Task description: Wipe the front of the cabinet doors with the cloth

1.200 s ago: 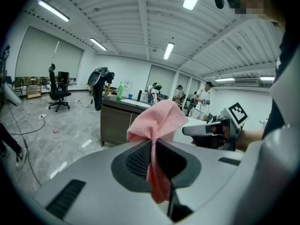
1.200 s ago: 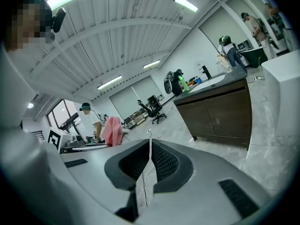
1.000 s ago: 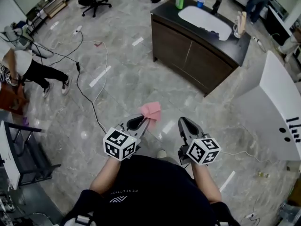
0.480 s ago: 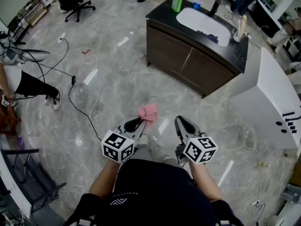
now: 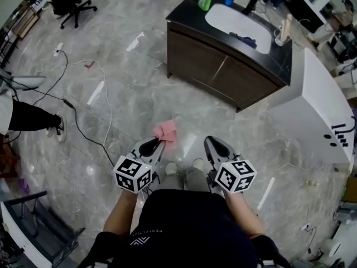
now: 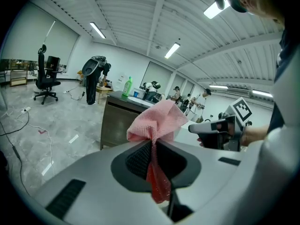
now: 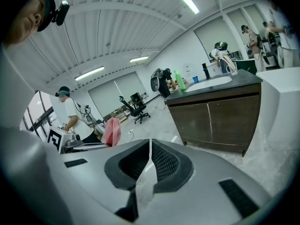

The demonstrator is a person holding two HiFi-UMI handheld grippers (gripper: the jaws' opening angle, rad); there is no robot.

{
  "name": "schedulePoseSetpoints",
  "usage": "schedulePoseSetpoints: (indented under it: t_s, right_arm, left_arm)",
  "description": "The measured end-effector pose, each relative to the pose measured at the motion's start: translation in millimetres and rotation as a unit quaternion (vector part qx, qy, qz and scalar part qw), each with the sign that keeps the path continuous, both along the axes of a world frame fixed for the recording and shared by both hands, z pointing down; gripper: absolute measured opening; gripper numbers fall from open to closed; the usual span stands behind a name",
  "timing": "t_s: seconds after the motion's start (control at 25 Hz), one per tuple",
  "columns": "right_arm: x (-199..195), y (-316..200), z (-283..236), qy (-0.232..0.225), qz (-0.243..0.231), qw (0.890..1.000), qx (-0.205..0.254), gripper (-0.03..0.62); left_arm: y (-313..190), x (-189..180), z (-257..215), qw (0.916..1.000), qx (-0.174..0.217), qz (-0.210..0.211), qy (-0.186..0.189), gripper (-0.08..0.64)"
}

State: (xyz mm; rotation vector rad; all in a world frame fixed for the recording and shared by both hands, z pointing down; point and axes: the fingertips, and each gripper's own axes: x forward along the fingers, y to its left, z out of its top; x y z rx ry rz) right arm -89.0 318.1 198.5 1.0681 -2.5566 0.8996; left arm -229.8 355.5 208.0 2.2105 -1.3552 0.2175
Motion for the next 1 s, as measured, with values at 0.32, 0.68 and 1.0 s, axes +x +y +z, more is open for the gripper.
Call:
schedulePoseSetpoints:
  t_s: [0.32, 0.68, 1.0]
  right_arm:
    - [-5.1, -78.8, 4.4, 0.001, 0.0, 1.0, 0.016, 0.04]
    - [-8.0, -164.5, 5.3, -0.024, -0.024, 0.999, 0.023, 0.04]
    - [2.3, -217.0, 12.0, -0.028, -0.013, 0.999, 0.027, 0.04]
  left_arm:
    - [-64.7, 2.9, 4.4, 0.9999, -0.005, 0.003, -0.011, 0.032]
    - [-156.7, 15.9, -4.3, 0.9993, 0.006, -0.006, -0.037, 0.032]
    - [-210.9, 21.4, -4.1, 0.9985, 0.014, -0.008, -0.052, 0.032]
